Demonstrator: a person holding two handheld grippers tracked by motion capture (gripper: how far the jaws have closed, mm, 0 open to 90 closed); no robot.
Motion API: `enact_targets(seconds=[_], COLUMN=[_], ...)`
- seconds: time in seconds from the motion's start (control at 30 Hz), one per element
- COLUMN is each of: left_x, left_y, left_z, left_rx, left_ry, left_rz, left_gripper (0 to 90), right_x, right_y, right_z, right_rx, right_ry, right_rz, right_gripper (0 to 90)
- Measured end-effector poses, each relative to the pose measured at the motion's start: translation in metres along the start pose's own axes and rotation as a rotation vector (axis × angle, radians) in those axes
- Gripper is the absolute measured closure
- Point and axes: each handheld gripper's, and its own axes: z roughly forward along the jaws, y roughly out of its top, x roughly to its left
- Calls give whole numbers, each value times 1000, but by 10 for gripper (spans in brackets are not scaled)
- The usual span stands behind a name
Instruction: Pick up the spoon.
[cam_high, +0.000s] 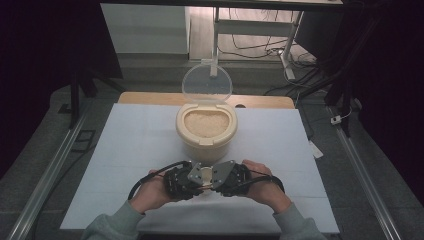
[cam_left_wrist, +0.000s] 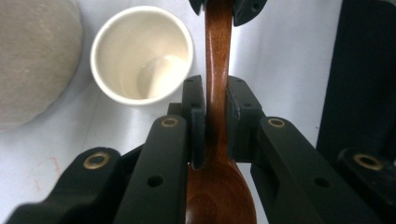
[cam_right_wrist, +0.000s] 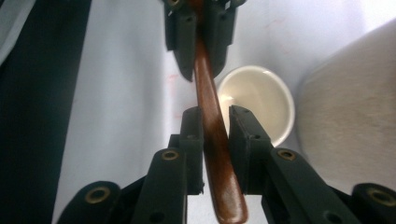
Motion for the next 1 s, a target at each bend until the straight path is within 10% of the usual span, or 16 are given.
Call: enact_targets(seconds=[0.47, 1.0], left_x=[9, 10], left_y=[-9, -13], left_z=[-20, -31], left_rx=[-127, -236], left_ry=[111, 207], left_rz=[-52, -85], left_gripper=[788, 789], right_x=[-22, -15], right_y=[-31, -46], right_z=[-43, -29], right_rx=[-430, -520], right_ry=[-203, -194], right_rz=[478, 699], right_gripper=[436, 319])
